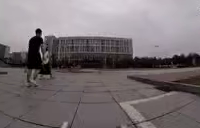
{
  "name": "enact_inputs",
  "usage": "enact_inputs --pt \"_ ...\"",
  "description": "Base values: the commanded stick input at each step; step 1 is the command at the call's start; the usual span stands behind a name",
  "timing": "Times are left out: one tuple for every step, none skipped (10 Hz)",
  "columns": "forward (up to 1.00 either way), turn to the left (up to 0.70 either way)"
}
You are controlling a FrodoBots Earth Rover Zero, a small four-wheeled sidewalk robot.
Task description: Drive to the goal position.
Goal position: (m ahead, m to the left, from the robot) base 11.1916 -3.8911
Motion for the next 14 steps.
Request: enact_inputs --pt "0.70 0.00" --pt "0.70 0.00" --pt "0.70 0.00" --pt "0.70 0.00" --pt "0.70 0.00" --pt "0.70 0.00" --pt "0.70 0.00" --pt "0.70 0.00" --pt "0.70 0.00" --pt "0.70 -0.09" --pt "0.70 -0.28" --pt "0.70 -0.25" --pt "0.70 -0.08" --pt "0.70 0.00"
